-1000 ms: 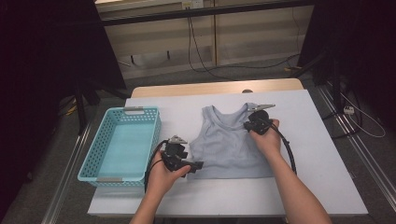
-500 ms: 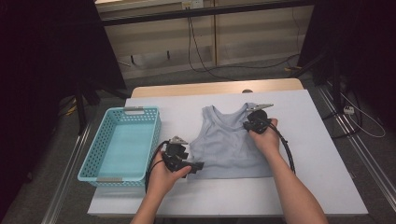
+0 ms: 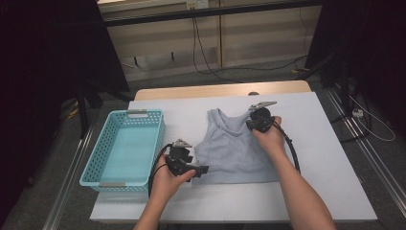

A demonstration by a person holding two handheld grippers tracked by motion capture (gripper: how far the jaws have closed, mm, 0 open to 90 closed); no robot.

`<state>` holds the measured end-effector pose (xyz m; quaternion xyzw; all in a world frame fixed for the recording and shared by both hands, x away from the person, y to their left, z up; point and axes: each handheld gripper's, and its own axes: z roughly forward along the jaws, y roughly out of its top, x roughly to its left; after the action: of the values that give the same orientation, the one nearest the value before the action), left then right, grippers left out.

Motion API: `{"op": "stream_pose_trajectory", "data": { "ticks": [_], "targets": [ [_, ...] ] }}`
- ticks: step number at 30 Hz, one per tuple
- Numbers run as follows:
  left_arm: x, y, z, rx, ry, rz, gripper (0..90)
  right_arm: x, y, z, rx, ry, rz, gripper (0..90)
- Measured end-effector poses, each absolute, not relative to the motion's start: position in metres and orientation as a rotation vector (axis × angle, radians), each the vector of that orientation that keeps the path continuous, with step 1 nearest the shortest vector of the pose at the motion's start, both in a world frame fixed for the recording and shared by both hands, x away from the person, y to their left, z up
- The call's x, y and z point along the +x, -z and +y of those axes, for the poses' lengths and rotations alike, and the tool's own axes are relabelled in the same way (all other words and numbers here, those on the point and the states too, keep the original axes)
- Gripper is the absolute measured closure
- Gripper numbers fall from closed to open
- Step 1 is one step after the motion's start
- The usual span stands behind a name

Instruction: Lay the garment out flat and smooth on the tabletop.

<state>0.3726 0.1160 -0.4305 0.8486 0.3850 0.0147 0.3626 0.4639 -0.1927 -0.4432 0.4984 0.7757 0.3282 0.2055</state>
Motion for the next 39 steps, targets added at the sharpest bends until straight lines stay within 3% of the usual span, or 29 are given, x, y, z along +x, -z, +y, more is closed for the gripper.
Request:
{"op": "stream_pose_trajectory", "data": {
  "ticks": [13,26,39],
  "targets": [
    [0.373,0.429,0.118,2.183,-0.038,0.994,20.1,0.468,0.457,-0.194,1.412,-0.923,2.154,90.0],
    [0.375,0.424,0.120,2.190,-0.038,0.997,17.6,0.441,0.432,-0.195,1.374,-1.050,2.172,46.4],
    [0.390,0.407,0.109,2.161,-0.042,0.957,15.8,0.397,0.423,-0.191,1.266,-1.123,2.220,27.6]
  ]
}}
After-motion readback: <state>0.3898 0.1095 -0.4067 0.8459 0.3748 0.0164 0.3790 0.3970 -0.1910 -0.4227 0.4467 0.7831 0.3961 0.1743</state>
